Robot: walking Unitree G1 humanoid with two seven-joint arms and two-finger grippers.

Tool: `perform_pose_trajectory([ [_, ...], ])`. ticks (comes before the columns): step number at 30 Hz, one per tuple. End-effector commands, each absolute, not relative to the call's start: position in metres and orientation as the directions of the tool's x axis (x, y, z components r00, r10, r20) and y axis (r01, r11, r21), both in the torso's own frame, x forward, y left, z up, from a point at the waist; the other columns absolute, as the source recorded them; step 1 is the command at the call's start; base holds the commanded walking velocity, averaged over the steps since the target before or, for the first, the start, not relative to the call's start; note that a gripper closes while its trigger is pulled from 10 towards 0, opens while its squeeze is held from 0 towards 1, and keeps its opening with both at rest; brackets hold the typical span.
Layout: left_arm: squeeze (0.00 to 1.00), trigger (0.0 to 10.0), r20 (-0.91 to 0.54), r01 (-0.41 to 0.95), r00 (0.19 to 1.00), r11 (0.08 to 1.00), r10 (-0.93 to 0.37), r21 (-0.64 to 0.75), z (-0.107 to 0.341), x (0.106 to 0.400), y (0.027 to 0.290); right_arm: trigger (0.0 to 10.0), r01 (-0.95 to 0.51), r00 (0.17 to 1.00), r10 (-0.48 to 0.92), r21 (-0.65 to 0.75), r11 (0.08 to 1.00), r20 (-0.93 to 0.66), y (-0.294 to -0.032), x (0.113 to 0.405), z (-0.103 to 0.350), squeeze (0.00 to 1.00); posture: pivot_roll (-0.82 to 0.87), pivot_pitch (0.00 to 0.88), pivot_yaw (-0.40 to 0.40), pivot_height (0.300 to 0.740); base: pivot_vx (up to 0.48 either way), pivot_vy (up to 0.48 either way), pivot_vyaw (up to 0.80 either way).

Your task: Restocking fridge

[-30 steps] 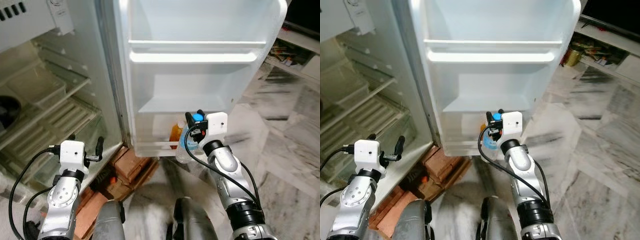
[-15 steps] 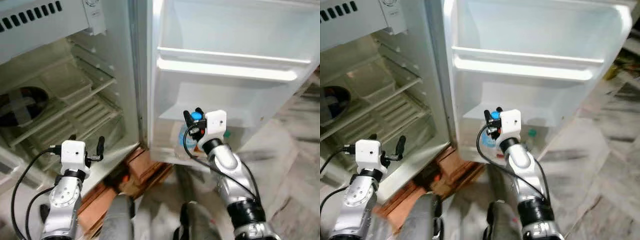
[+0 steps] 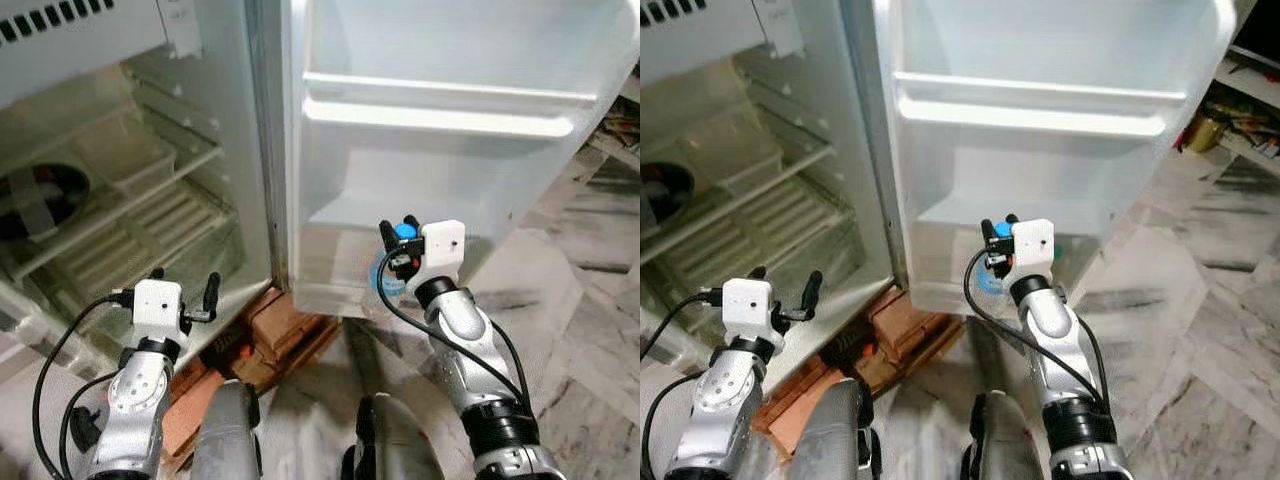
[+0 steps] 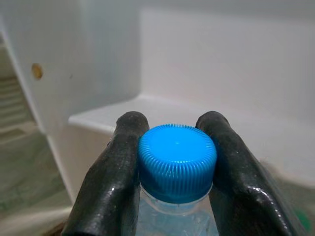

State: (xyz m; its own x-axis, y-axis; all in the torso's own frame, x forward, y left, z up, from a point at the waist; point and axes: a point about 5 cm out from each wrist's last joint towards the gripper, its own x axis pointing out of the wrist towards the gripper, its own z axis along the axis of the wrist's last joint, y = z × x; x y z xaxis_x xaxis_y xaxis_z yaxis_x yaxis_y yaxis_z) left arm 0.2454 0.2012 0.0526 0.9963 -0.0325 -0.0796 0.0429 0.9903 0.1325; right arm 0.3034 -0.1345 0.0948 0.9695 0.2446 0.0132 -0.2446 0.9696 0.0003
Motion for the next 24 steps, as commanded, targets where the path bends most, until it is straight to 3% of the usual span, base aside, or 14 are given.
perform_pose_trajectory([
  [1, 0.0, 10.0, -0.085, 0.04, 0.996, 0.99, -0.029, 0.135, 0.0524, 0.2452, 0.2016, 10.0, -0.239, 0.971, 0.239, -0.003, 0.971, 0.032, -0.1358, 0.3052, 0.0982, 0.0, 0.03, 0.08, -0.059, 0.595, 0.0, 0.0, 0.0],
  [24, 0.0, 10.0, -0.064, 0.052, 0.997, 0.99, -0.045, 0.128, 0.0546, 0.2429, 0.2001, 10.0, -0.257, 0.966, 0.257, -0.013, 0.966, 0.034, -0.1325, 0.3069, 0.0988, 0.0, 0.04, 0.084, -0.076, 0.581, 0.0, 0.0, 0.0],
])
